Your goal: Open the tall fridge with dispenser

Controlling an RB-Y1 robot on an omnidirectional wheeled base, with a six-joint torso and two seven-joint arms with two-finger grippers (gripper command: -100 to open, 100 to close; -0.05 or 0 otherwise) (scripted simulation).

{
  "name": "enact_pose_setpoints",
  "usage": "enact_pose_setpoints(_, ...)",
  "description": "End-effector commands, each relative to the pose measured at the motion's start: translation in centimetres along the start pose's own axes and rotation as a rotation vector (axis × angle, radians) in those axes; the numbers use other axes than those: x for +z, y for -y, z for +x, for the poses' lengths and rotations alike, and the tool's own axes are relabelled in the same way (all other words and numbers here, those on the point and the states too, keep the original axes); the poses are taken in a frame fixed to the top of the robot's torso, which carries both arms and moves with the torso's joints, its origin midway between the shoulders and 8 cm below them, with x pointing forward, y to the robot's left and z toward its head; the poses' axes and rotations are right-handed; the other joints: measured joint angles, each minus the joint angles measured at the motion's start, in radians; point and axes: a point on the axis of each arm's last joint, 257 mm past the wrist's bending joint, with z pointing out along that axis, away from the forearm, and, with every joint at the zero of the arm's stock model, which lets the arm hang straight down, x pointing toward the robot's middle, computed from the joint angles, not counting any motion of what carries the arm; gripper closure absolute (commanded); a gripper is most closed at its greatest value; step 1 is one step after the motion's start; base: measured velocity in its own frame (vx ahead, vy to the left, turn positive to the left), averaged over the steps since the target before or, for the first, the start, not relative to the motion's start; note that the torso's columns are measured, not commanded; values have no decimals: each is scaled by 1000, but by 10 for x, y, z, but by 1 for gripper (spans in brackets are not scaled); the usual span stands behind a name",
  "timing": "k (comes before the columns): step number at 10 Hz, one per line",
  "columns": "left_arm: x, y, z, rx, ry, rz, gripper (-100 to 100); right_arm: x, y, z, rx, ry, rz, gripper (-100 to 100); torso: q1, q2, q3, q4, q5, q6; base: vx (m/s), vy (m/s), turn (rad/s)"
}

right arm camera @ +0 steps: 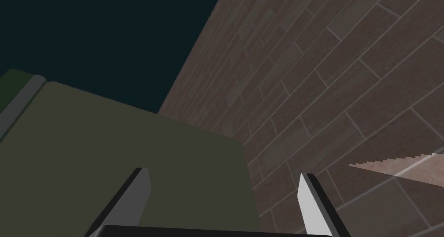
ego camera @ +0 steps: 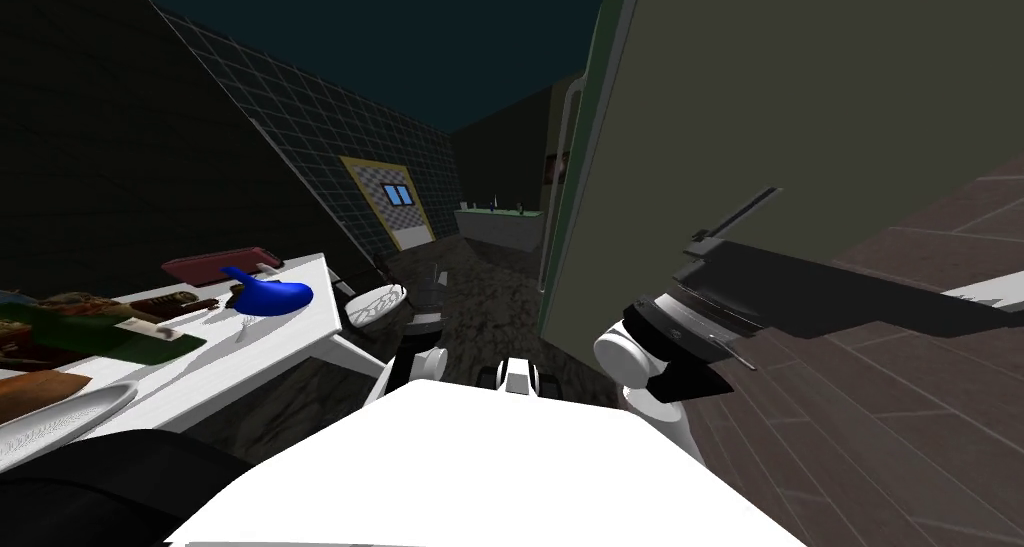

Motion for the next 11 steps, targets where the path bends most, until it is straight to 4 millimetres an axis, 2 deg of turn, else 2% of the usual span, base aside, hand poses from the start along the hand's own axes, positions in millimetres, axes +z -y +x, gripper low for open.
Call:
enact_pose_setpoints(1,0,0,0,0,0,0,0,6,-9,-4,107,37,-77,-100,0,1,1,0,0,1,66,-23,240)
enact_pose_setpoints(7,0,0,0,0,0,0,0,13,-21,-20,312,126,-213,-100,0,1,0,0,0,1,67,-27,194)
enact_pose_setpoints(11,0,0,0,0,0,0,0,15,-22,-34,435,194,-289,-100,0,1,1,0,0,1,61,-37,181)
